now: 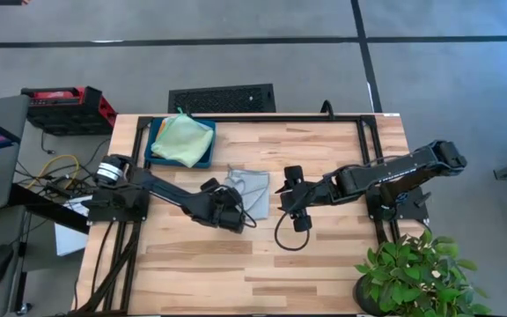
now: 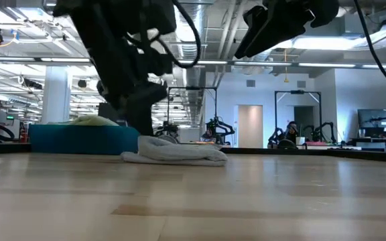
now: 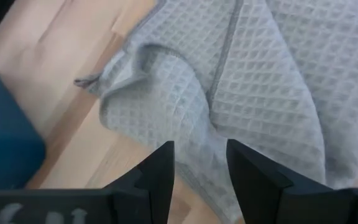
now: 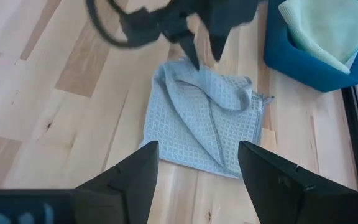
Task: Fold microfiber towels
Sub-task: Fold the gray towel
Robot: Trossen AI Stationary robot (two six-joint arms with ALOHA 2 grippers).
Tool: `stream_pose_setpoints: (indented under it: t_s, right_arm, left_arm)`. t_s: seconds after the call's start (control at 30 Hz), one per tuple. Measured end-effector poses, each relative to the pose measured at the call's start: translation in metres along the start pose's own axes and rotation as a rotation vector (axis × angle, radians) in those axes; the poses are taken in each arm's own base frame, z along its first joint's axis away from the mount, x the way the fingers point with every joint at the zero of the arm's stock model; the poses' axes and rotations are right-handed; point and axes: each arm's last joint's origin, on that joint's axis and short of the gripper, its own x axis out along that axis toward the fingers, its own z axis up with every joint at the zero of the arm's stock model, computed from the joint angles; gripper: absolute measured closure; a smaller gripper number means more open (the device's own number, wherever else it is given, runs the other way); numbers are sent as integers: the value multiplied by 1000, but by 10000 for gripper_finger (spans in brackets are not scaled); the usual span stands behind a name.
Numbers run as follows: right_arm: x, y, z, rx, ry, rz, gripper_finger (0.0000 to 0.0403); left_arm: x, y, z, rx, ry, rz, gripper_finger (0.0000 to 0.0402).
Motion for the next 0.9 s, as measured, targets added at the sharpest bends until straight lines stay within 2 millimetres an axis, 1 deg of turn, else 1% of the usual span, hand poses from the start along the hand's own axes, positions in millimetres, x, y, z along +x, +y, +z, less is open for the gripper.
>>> stream_pose_setpoints:
  t_s: [0.07,0.13,0.2,0.27,0.4,0.5,0.63,0.9]
  right_arm:
    - [0,0,0,0,1,0,159]
    - [0,0,0,0,0,0,159]
    - [0,0,0,0,0,0,159]
    - [0,0,0,0,0,0,159]
    - [0,0,0,1,0,0,159]
    - [0,0,0,4,-1,0,159]
    - [0,0,0,18,3,1,159]
    - [0,0,-1,18,5,1,159]
  left_arm:
    - [-6,5,-1,-14,14,16,262]
    - [-11,9,2,-36,-12,31,262]
    - [-13,10,10,-43,-87,36,262]
    - [-11,10,18,0,-136,27,262]
    - [8,13,31,77,-137,-3,262]
    - [24,17,39,77,-127,-39,262]
    - [43,19,41,81,-74,-104,262]
    - [45,23,37,84,-40,-53,262]
